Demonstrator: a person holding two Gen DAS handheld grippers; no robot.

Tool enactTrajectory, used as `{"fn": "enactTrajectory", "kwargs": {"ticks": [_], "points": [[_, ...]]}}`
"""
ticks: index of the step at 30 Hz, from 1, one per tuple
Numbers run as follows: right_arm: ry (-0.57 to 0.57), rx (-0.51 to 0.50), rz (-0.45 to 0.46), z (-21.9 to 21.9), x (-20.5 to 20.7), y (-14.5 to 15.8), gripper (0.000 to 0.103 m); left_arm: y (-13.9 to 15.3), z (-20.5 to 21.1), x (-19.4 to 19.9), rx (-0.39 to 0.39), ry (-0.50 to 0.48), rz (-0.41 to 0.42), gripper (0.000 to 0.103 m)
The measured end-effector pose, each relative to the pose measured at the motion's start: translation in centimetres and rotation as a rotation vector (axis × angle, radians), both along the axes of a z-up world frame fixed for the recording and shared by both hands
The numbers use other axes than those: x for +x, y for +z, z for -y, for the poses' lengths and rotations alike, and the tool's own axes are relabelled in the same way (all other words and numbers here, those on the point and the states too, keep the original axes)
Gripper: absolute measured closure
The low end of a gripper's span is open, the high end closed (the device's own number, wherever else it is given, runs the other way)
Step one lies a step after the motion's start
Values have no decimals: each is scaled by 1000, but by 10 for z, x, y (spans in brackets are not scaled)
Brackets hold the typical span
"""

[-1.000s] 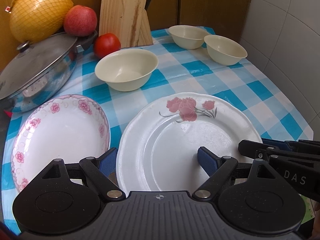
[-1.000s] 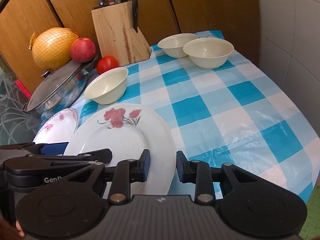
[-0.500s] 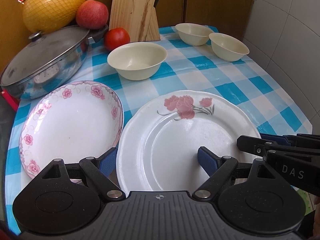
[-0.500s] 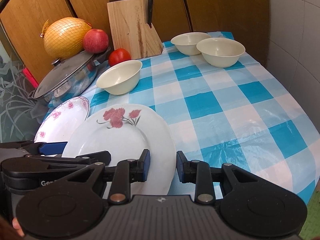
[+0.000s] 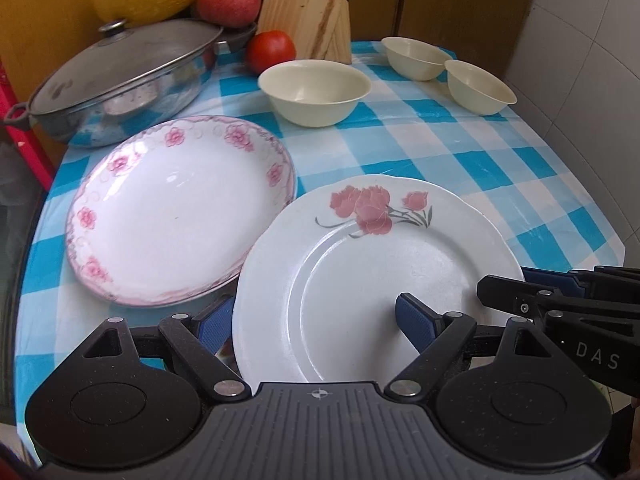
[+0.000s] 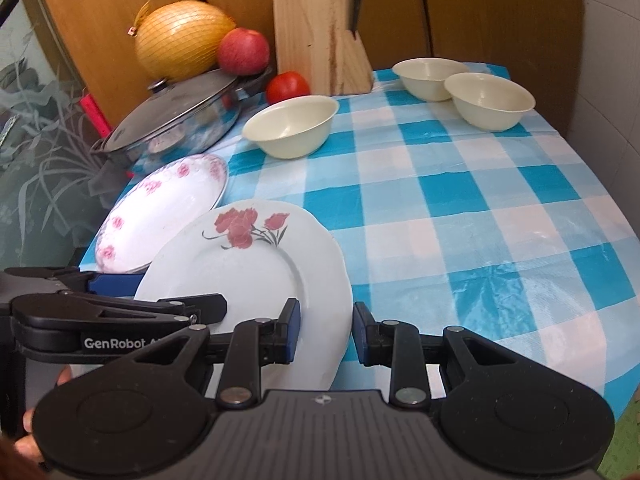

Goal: Organize plates and bowls

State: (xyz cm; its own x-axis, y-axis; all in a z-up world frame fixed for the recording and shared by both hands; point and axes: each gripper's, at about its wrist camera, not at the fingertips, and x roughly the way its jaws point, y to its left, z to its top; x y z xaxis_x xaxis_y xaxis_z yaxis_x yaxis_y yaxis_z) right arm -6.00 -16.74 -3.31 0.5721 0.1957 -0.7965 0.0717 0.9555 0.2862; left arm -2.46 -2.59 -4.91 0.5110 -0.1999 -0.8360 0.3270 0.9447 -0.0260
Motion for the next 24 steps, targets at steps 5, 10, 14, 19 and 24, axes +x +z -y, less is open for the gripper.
{"fn": "enactTrajectory", "kwargs": {"ticks": [5,10,14,19,24], "points": [[48,-19,-3,-15,-3,-2,76,0,-10,-11,22,12,25,13],[86,-50,-2,-26,-4,0,73,0,-18,-15,24,21,35,12],[119,-83,-5,-34,-8,0,70,-1,-20,-21,31,12,42,12],[161,-121,15,-42,-12,3,70,-1,-27,-29,18,23,40,13],[178,-152,29,-47,-12,4,69,1,-34,-33,-2,32,38,13]]}}
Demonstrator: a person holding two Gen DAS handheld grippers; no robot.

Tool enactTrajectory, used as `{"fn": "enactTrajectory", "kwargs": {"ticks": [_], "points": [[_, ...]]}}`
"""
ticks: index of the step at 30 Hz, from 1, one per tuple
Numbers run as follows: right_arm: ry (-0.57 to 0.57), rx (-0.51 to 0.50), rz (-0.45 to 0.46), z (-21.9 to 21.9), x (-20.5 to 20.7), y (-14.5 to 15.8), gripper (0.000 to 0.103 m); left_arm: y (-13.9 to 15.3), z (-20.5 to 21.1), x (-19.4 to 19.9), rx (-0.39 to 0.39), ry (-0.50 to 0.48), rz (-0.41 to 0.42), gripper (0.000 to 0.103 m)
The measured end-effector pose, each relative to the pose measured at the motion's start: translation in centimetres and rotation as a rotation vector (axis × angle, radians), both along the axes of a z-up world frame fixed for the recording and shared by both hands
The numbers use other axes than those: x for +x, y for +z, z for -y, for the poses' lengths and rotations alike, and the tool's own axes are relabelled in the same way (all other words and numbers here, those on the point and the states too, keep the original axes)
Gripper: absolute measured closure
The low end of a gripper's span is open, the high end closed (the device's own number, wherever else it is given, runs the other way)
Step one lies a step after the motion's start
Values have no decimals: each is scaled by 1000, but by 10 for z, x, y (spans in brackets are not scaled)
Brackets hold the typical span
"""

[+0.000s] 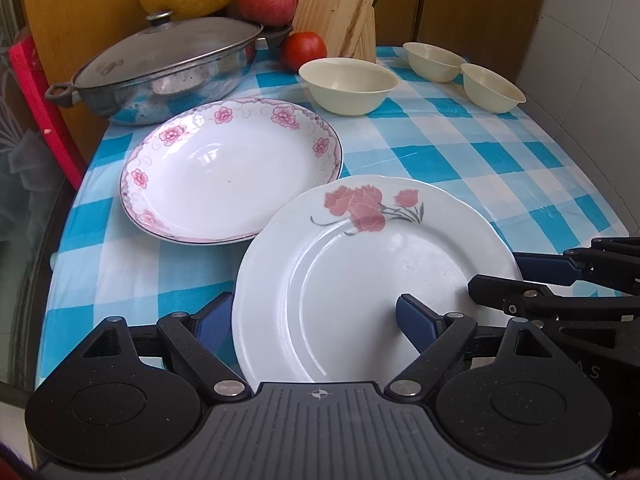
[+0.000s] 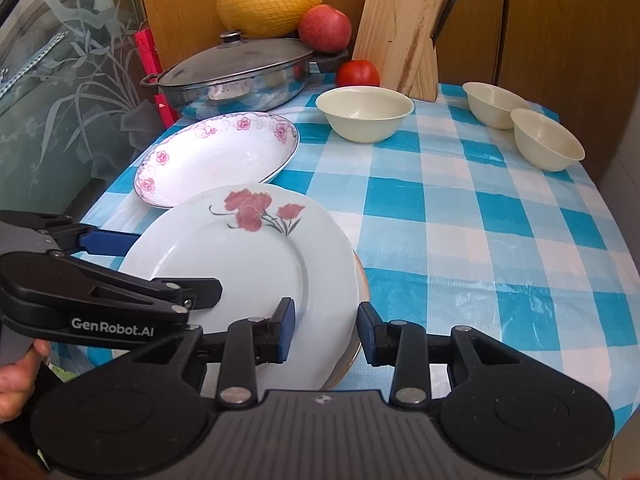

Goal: Organize plates and bowls

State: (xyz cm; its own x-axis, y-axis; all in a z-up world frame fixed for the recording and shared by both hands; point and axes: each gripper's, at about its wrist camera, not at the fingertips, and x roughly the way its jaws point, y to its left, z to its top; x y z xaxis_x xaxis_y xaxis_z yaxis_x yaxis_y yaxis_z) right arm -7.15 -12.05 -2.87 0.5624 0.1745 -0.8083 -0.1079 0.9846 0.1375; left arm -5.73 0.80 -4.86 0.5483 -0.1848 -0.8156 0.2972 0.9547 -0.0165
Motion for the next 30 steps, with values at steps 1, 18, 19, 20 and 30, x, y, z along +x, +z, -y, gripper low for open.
{"fn": "enactTrajectory", "kwargs": {"ticks": [1,18,19,20,30], "points": [[0,-4,-1,0,0,-1,69,0,1,-1,3,-3,4,14],[-46,32,36,12,30,12,67,30,-53,34,-118,184,51,16],[-61,58,30,15,40,13,67,30,-60,43,-122,217,37,16],[-80,96,21,17,50,13,67,29,-66,52,-132,246,20,16],[-119,298,-60,4,143,-16,67,4,-92,113,-135,372,-59,16]]}}
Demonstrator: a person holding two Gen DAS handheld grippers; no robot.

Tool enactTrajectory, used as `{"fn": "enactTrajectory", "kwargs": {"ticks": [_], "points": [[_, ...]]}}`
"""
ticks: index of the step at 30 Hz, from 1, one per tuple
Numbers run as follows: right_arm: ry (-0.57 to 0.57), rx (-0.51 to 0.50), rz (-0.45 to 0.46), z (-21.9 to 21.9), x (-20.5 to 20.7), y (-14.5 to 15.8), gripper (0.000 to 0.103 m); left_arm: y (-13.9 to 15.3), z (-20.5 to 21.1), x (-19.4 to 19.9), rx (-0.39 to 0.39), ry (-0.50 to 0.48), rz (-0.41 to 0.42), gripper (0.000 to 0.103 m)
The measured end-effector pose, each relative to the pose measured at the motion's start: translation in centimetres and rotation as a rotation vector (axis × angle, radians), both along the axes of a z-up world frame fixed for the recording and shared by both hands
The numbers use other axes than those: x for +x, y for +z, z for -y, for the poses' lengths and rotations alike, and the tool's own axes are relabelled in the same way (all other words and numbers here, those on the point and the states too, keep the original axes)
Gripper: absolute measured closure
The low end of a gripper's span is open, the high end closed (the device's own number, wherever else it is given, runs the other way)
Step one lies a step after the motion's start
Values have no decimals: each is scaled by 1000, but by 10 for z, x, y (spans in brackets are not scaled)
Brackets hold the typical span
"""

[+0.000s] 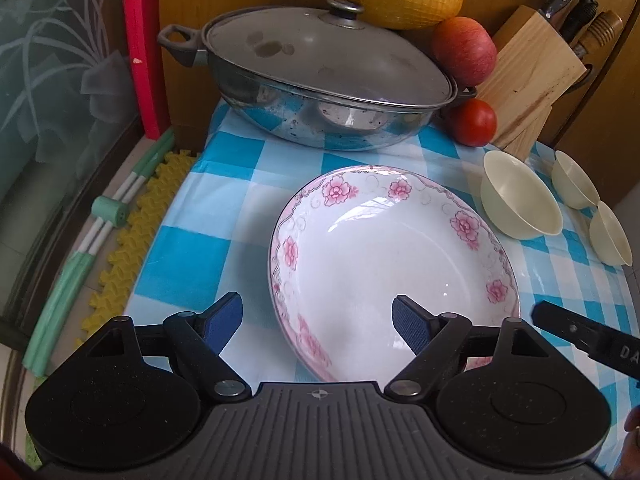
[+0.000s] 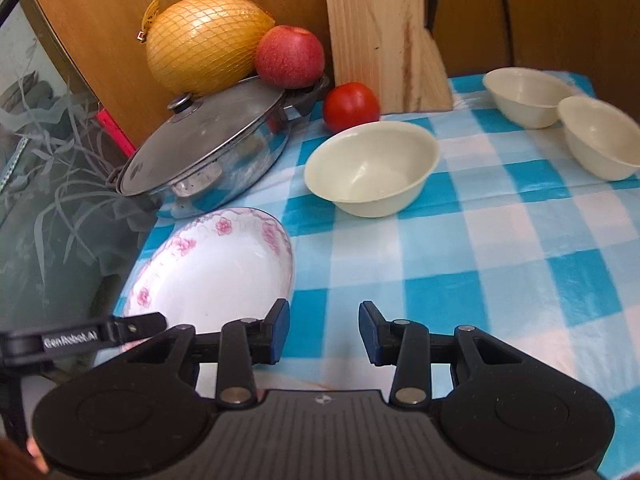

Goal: Organize plates and bowls

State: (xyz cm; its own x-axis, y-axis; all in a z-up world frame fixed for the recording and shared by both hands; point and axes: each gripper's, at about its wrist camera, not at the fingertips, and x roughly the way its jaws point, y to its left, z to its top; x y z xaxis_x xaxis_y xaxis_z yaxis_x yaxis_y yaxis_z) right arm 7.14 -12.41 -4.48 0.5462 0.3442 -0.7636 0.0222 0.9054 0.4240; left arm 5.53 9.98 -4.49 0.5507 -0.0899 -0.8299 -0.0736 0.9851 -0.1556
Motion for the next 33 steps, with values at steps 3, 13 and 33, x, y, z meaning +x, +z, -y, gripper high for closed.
{"fn": "enactTrajectory", "kwargs": {"ticks": [3,13,33], "points": [[16,0,-23,-13,11,-7,67,-7,-1,9,13,10,-10,17],[32,-38,-53,-38,42,-17,89,-14,12,34,32,-37,-38,21],[43,-22,-30,-32,51,-17,83,-16,-5,46,18,-6,-22,18]]}}
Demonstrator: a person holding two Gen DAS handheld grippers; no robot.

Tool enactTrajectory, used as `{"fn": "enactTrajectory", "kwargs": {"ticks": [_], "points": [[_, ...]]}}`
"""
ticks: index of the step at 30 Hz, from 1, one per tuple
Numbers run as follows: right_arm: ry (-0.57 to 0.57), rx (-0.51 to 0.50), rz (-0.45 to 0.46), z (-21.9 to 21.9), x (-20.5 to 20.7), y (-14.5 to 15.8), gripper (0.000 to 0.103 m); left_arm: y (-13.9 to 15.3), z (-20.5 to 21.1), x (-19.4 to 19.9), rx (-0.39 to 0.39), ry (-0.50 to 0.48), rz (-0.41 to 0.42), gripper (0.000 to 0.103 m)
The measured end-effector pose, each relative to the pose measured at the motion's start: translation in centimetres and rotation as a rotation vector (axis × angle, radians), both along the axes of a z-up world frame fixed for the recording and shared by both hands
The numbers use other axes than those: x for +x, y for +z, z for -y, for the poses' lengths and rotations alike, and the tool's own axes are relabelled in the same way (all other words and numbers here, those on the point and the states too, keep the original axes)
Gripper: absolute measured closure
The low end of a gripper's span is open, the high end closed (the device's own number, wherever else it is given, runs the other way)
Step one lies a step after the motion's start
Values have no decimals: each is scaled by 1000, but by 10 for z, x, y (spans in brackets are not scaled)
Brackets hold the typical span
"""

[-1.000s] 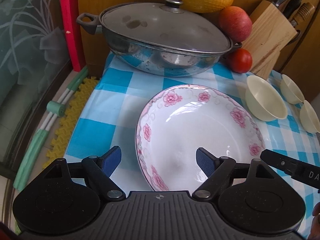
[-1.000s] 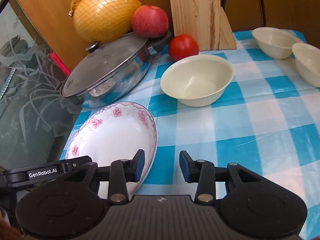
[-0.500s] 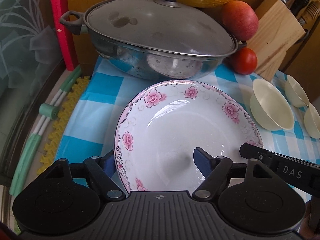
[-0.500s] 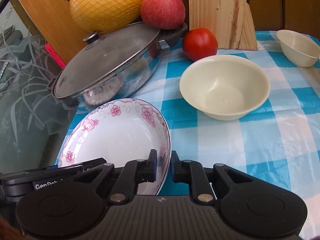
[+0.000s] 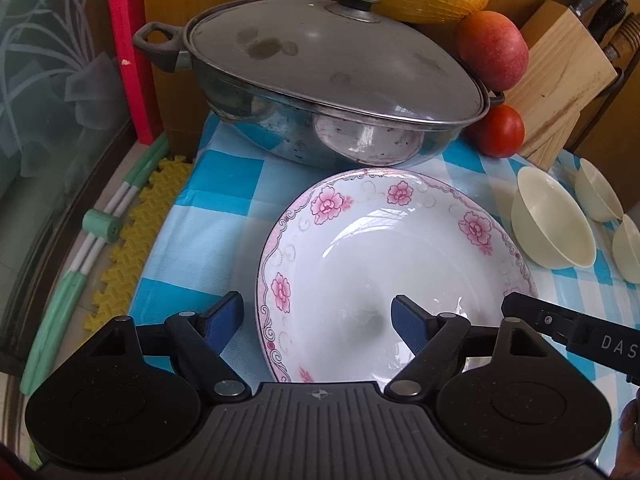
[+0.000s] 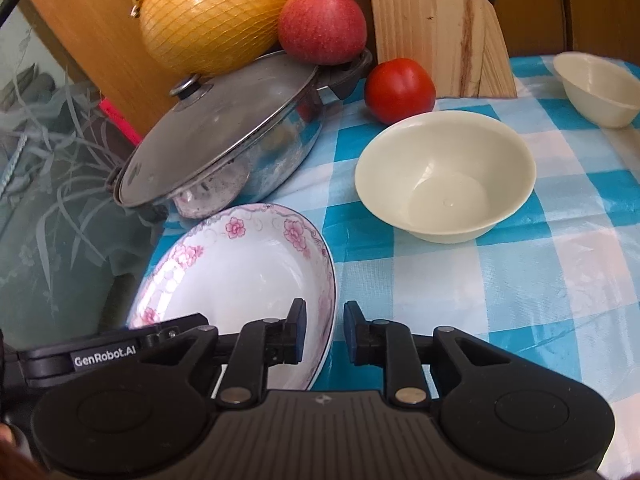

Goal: Organize plates and bowls

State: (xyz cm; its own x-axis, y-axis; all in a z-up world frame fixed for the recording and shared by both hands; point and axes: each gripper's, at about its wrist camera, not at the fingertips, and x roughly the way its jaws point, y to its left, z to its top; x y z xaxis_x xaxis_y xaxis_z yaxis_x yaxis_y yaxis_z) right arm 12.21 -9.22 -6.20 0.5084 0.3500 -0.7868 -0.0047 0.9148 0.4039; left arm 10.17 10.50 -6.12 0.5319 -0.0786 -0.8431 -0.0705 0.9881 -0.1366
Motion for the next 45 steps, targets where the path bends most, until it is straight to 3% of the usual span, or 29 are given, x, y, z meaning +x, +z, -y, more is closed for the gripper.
{"fn": "enactTrajectory", "kwargs": {"ticks": [7,23,28,35,40,45], "points": [[2,-24,6,-11,-2,-1,89,-2,19,-1,87,-39,15,22],[2,-38,48,-8,-12,14,89,8,21,-8,82,-20,36,26],[2,-37,27,-8,-12,9,89,7,25,-10,101,-31,36,25],[-18,13,-2,1,-9,-1,88,1,18,-5,59,-44,13,26],[-12,20,-1,1,-4,-3,87,-2,21,0,82,-33,22,21],[-11,-25,13,-7,-3,-3,86,-1,25,3,83,-18,8,21]]}}
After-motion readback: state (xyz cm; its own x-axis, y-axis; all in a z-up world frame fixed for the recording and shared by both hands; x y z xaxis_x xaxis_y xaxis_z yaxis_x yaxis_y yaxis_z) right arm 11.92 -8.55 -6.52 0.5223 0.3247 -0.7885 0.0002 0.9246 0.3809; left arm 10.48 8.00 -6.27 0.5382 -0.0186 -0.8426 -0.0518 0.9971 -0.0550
